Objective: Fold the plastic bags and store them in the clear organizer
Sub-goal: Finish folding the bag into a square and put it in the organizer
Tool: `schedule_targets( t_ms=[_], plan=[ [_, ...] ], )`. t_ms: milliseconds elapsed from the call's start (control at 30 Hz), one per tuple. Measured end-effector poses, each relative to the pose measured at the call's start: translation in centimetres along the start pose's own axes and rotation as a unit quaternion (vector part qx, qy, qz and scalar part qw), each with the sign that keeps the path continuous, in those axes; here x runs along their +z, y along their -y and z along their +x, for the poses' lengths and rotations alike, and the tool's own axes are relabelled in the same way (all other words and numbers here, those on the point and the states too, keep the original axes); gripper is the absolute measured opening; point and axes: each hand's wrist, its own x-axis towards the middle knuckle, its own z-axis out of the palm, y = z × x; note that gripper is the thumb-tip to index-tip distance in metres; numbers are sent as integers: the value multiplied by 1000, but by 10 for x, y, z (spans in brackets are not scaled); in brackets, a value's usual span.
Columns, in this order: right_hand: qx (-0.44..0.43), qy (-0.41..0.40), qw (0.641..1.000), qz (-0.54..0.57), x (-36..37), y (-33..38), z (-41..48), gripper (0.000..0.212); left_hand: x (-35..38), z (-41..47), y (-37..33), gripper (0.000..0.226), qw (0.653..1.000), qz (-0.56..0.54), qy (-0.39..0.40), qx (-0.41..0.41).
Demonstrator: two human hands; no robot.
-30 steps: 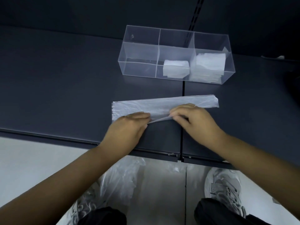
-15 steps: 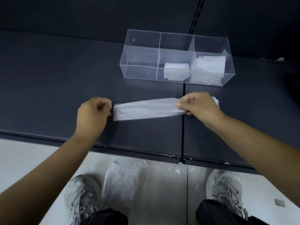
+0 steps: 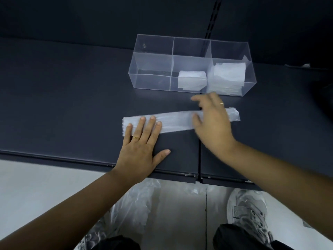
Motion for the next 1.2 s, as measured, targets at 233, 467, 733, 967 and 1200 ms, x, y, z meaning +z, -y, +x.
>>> schedule_targets(
  t_ms=[233,467,733,967,1200],
  plan=[
    [-182,290,921,-186,24,-5,-36,76,-1,-1,1,81,1000,2,3,15],
    [-83,291,925,-229,-27,-82,-31,91,-2,-1,2,81,1000,4,-1,13],
    [50,84,991,-89,-46,-106,-3,36,-2,-2,1,80,1000,1,-3,11],
    [93,137,986,-6,-57,-106,13,8,2,1,9,79,1000,-1,-7,27],
    [288,215,886,293,-93,-79,-44,11,-16,5,11,88,993,-72,-39,89]
  ],
)
